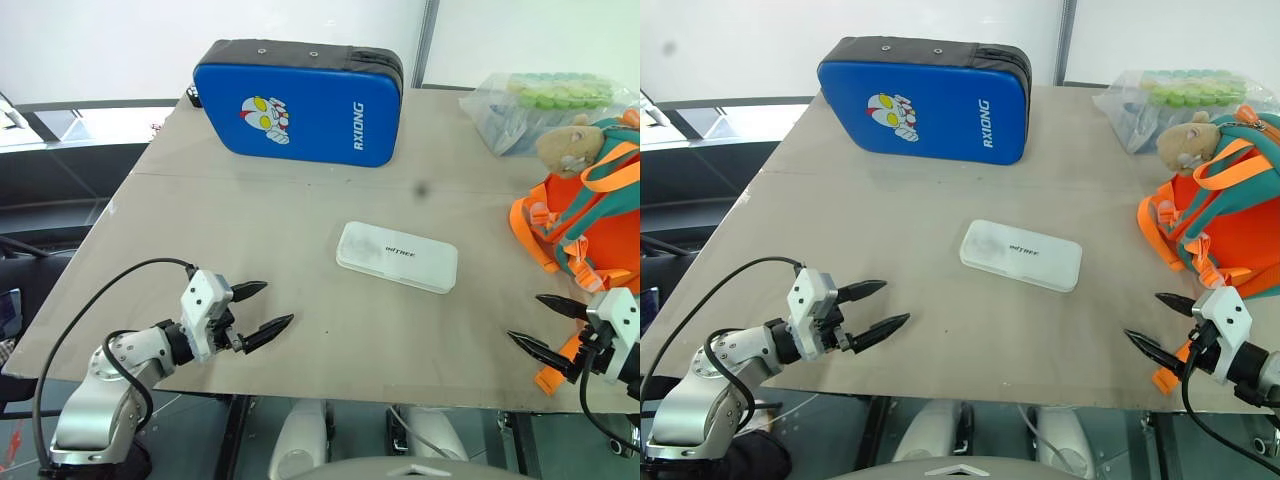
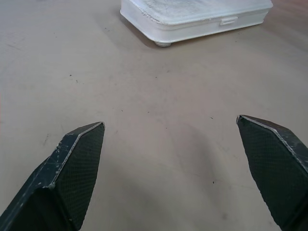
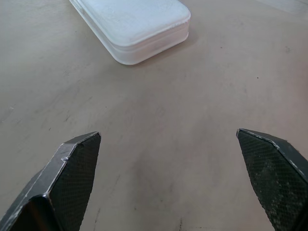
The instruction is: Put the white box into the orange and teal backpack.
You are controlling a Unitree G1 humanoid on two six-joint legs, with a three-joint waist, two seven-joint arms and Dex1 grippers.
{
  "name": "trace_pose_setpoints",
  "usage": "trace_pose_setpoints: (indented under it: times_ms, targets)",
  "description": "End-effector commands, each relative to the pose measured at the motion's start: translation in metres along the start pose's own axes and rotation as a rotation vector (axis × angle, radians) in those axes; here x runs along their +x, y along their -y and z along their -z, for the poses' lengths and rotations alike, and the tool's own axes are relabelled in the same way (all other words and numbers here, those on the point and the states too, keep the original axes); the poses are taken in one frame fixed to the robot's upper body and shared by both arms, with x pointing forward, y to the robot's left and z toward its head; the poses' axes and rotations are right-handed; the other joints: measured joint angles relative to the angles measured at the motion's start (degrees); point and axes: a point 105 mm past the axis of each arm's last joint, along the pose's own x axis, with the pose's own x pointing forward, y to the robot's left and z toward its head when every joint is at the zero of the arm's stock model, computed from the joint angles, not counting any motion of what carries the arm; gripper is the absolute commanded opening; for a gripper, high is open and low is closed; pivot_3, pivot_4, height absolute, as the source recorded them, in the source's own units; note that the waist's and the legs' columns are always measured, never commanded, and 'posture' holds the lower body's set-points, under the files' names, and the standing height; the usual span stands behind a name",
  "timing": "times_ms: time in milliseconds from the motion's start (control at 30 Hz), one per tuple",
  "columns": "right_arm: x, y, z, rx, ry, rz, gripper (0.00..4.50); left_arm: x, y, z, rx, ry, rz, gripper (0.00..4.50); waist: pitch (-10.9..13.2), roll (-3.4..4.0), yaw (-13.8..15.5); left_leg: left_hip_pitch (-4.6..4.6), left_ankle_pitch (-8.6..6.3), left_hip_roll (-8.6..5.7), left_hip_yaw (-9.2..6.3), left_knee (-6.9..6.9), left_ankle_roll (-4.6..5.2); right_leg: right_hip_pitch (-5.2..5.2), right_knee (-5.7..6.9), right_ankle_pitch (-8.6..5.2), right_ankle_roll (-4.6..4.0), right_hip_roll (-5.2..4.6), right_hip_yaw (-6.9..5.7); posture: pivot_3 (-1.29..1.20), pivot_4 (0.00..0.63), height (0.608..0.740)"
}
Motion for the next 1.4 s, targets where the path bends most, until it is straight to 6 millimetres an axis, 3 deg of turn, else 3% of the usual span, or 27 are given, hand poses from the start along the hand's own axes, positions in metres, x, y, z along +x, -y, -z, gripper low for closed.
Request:
trace_pose_setpoints:
  times_ms: [33, 200, 300, 433, 467, 500, 533, 567, 800, 967, 1167, 1400]
  targets:
    - [0.006, 0.001, -0.014, -0.035, 0.056, 0.026, 4.46, 0.002, -0.005, -0.021, 0.049, 0.063, -0.024, 4.50, 0.00, 0.00, 0.03, 0.00, 0.00, 0.00, 0.00, 0.00, 0.00, 0.00, 0.00, 0.00, 0.00, 0.00, 0.00, 0.00, 0.150, 0.740]
    - [0.026, 0.001, -0.029, -0.071, 0.054, 0.100, 4.46, 0.011, -0.019, -0.041, 0.058, 0.150, -0.095, 4.50, -0.04, 0.05, 0.26, 0.02, 0.00, -0.01, 0.01, 0.06, 0.00, 0.00, 0.09, 0.02, 0.01, 0.00, 0.01, 0.00, 0.150, 0.740]
    - [0.037, 0.005, -0.039, -0.002, 0.092, 0.120, 3.67, 0.015, -0.030, -0.049, 0.017, 0.199, -0.155, 3.76, -0.04, 0.04, 0.32, 0.01, 0.00, -0.01, 0.03, 0.06, 0.00, 0.00, 0.08, 0.03, 0.03, 0.02, 0.01, 0.00, 0.150, 0.740]
    - [0.055, 0.011, -0.043, -0.005, 0.082, 0.173, 1.70, 0.031, -0.038, -0.054, -0.029, 0.200, -0.217, 1.76, -0.04, 0.04, 0.51, 0.00, 0.00, -0.02, 0.02, 0.06, 0.00, 0.00, 0.07, 0.03, 0.04, 0.03, 0.00, 0.00, 0.150, 0.740]
    - [0.060, 0.011, -0.044, -0.008, 0.079, 0.179, 1.41, 0.037, -0.040, -0.055, -0.037, 0.197, -0.238, 1.49, -0.04, 0.04, 0.59, -0.01, 0.00, -0.03, 0.00, 0.05, 0.00, 0.00, 0.06, 0.03, 0.04, 0.04, 0.00, 0.00, 0.150, 0.740]
    - [0.065, 0.011, -0.045, -0.014, 0.074, 0.189, 0.75, 0.042, -0.043, -0.056, -0.047, 0.193, -0.265, 0.79, -0.04, 0.04, 0.69, 0.00, 0.00, -0.04, -0.01, 0.06, 0.00, 0.00, 0.07, 0.03, 0.04, 0.05, -0.01, 0.00, 0.150, 0.740]
    - [0.070, 0.012, -0.046, -0.016, 0.072, 0.210, 0.29, 0.048, -0.047, -0.055, -0.062, 0.178, -0.305, 0.37, -0.04, 0.04, 0.74, -0.02, 0.00, -0.05, -0.03, 0.06, 0.00, 0.00, 0.08, 0.04, 0.04, 0.05, -0.01, 0.00, 0.150, 0.740]
    - [0.074, 0.014, -0.048, -0.020, 0.071, 0.227, 0.02, 0.054, -0.050, -0.055, -0.071, 0.169, -0.331, 0.03, -0.05, 0.03, 0.76, -0.03, 0.01, -0.05, -0.04, 0.06, 0.00, 0.00, 0.08, 0.04, 0.04, 0.05, -0.01, 0.00, 0.150, 0.740]
    - [0.105, 0.012, -0.059, -0.060, -0.017, 0.277, 0.02, 0.107, -0.049, -0.046, -0.098, 0.077, -0.418, 0.03, -0.06, 0.01, 0.70, -0.06, 0.01, -0.11, -0.04, 0.09, -0.01, 0.00, 0.09, 0.05, 0.05, 0.05, -0.02, 0.00, 0.150, 0.740]
    - [0.130, -0.016, -0.070, -0.108, -0.049, 0.130, 0.02, 0.128, -0.026, -0.040, -0.057, 0.005, -0.310, 0.03, -0.06, 0.01, 0.25, -0.09, 0.01, -0.10, -0.06, 0.07, -0.01, -0.05, 0.08, 0.06, 0.04, 0.12, -0.03, 0.00, 0.150, 0.740]
    - [0.154, -0.036, -0.081, -0.203, -0.044, 0.019, 0.02, 0.111, -0.001, -0.026, -0.073, -0.065, -0.184, 0.03, -0.07, 0.03, -1.03, -0.04, 0.01, -0.02, -0.10, 0.05, -0.01, -0.05, 0.11, 0.05, 0.04, 0.12, 0.00, 0.00, 0.150, 0.740]
    - [0.169, -0.030, -0.090, -0.232, -0.018, 0.015, 0.02, 0.086, -0.003, -0.020, -0.170, -0.064, -0.206, 0.03, -0.07, 0.04, -0.73, 0.03, 0.01, -0.01, -0.09, 0.05, -0.01, -0.03, 0.16, 0.05, 0.03, 0.08, 0.00, 0.00, 0.150, 0.740]
